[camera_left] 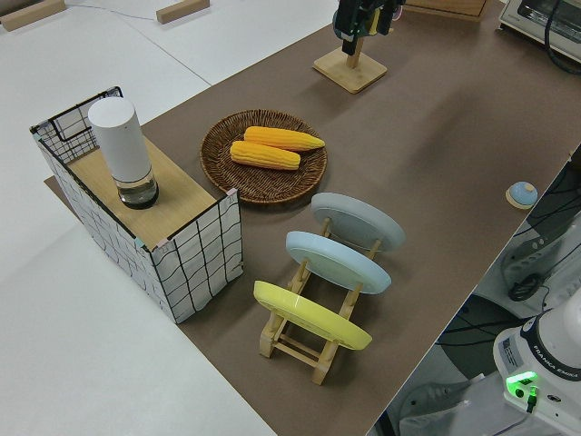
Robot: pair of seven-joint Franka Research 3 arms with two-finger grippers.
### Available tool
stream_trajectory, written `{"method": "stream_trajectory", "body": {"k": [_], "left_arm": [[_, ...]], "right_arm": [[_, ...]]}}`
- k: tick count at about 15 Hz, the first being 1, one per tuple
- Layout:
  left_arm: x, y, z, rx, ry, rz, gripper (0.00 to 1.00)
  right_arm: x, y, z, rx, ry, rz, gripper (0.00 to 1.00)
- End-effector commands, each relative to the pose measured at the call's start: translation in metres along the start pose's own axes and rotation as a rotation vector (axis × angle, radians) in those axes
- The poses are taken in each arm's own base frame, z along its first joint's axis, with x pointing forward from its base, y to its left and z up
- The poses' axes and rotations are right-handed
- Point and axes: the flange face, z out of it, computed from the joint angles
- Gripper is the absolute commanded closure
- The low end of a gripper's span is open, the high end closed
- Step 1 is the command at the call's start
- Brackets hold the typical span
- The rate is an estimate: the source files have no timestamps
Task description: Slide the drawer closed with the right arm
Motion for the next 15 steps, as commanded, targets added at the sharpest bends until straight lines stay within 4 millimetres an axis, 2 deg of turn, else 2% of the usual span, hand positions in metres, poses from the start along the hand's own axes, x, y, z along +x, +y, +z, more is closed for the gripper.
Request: {"method": "stream_trajectory", "body": {"k": [1,6,7,8,9,10,11,12,15], "left_arm": [[-0.003,0.002,-0.006,0.018,-0.004,-0.005,0.01],[-0.003,0.002,-0.006,0.018,-0.004,-0.005,0.01],[-0.003,0.002,-0.005,0.018,-0.006,-0.005,0.01],[-0.003,0.002,-0.005,0.018,-0.006,-0.005,0.01],[-0.003,0.002,-0.005,0.018,-0.006,-0.005,0.01],[-0.003,0.002,-0.005,0.018,-0.006,-0.005,0.01],[-0.003,0.002,-0.005,0.018,-0.006,-0.005,0.01],[-0.003,0.002,-0.005,0.018,-0.006,-0.005,0.01],[-0.003,0.002,-0.006,0.018,-0.004,-0.005,0.01]], "right_arm": [[-0.018,0.017,-0.018,-0.003,-0.009,-0.208,1.0],[-0.007,0.023,-0.019,0.014,-0.003,-0.263,1.0],[0.0,0.022,-0.012,0.008,-0.011,-0.262,0.967],[0.006,0.02,-0.012,0.01,-0.007,-0.265,0.822],[0.011,0.019,-0.011,0.011,-0.006,-0.265,0.628],[0.013,0.018,-0.009,0.012,-0.006,-0.266,0.388],[0.014,0.018,-0.01,0.012,-0.004,-0.266,0.089],[0.016,0.018,-0.01,0.013,-0.003,-0.266,0.018],[0.023,0.018,-0.01,0.014,-0.001,-0.287,0.015]]}}
